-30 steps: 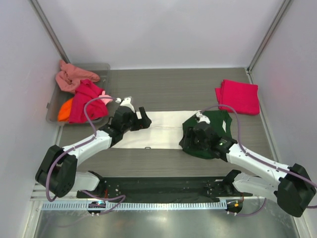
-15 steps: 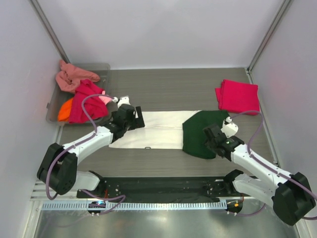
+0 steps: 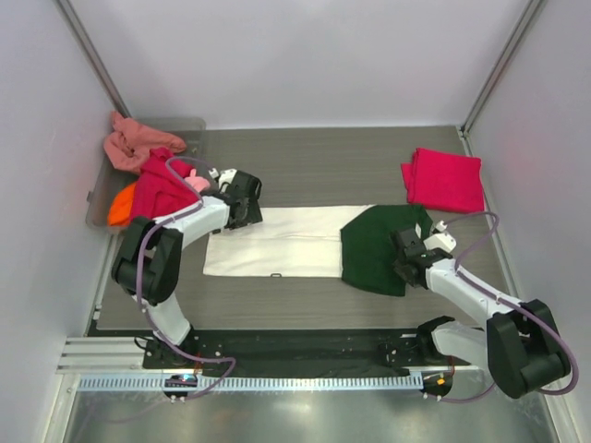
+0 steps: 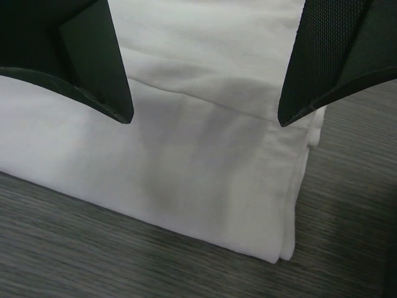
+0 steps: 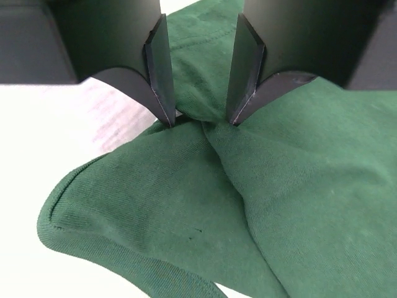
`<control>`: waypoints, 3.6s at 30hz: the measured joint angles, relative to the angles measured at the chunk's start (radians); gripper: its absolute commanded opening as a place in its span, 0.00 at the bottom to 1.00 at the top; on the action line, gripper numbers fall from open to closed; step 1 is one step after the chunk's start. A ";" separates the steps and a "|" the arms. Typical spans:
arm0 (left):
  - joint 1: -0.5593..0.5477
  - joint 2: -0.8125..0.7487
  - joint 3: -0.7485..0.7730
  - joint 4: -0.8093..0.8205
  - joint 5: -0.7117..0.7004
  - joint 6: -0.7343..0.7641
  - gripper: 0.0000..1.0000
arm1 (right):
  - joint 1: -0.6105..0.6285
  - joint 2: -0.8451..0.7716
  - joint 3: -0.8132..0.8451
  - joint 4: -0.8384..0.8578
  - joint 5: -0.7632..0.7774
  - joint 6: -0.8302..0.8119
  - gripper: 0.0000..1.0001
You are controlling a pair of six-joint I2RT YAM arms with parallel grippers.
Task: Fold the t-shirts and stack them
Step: Fold the tshirt
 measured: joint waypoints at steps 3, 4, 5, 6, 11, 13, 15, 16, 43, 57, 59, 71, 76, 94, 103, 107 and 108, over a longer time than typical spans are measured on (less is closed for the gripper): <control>0.026 0.048 0.018 -0.035 0.000 -0.008 1.00 | -0.031 0.018 0.000 0.049 -0.010 -0.023 0.43; 0.032 0.067 0.024 -0.044 0.002 -0.012 0.99 | -0.040 0.039 0.007 0.060 -0.014 -0.032 0.42; 0.039 0.086 0.031 -0.050 0.011 -0.024 0.98 | -0.053 0.062 0.019 0.075 -0.021 -0.047 0.39; 0.042 0.088 0.039 -0.053 0.015 -0.023 0.98 | -0.065 0.081 0.031 0.089 -0.027 -0.061 0.38; 0.019 0.071 0.000 -0.024 0.034 -0.064 0.97 | -0.170 0.223 0.125 0.204 -0.121 -0.159 0.34; -0.016 0.041 -0.043 -0.006 0.030 -0.081 0.97 | -0.198 0.294 0.186 0.225 -0.156 -0.189 0.31; -0.066 0.000 -0.099 0.008 0.024 -0.098 0.97 | -0.217 0.378 0.261 0.241 -0.189 -0.222 0.30; -0.090 -0.023 -0.127 0.014 0.019 -0.105 0.97 | -0.220 0.425 0.309 0.239 -0.209 -0.238 0.30; -0.924 -0.293 -0.291 -0.175 0.025 -0.708 0.99 | -0.069 1.297 1.534 0.078 -0.390 -0.493 0.43; -0.302 -0.615 -0.309 -0.149 0.204 -0.452 1.00 | -0.066 1.407 1.703 0.080 -0.338 -0.626 0.43; -0.210 -0.504 -0.278 -0.092 0.254 -0.395 0.99 | -0.067 1.444 1.761 0.081 -0.329 -0.632 0.43; -0.014 0.059 0.102 0.277 0.410 -0.253 0.84 | -0.083 1.554 1.938 0.112 -0.394 -0.684 0.72; 0.019 0.255 0.280 0.421 0.469 -0.261 0.68 | -0.094 1.516 1.860 0.190 -0.475 -0.706 0.80; 0.077 0.691 0.711 0.459 0.496 -0.326 0.00 | -0.110 0.937 1.247 0.224 -0.589 -0.728 0.81; 0.148 0.666 0.696 0.529 0.531 -0.315 0.93 | -0.023 0.457 0.742 0.248 -0.578 -0.697 0.76; 0.157 0.552 0.592 0.475 0.524 -0.236 0.95 | 0.049 0.337 0.549 0.183 -0.573 -0.672 0.72; 0.153 0.510 0.553 0.446 0.517 -0.217 0.95 | 0.063 0.307 0.508 0.161 -0.569 -0.663 0.71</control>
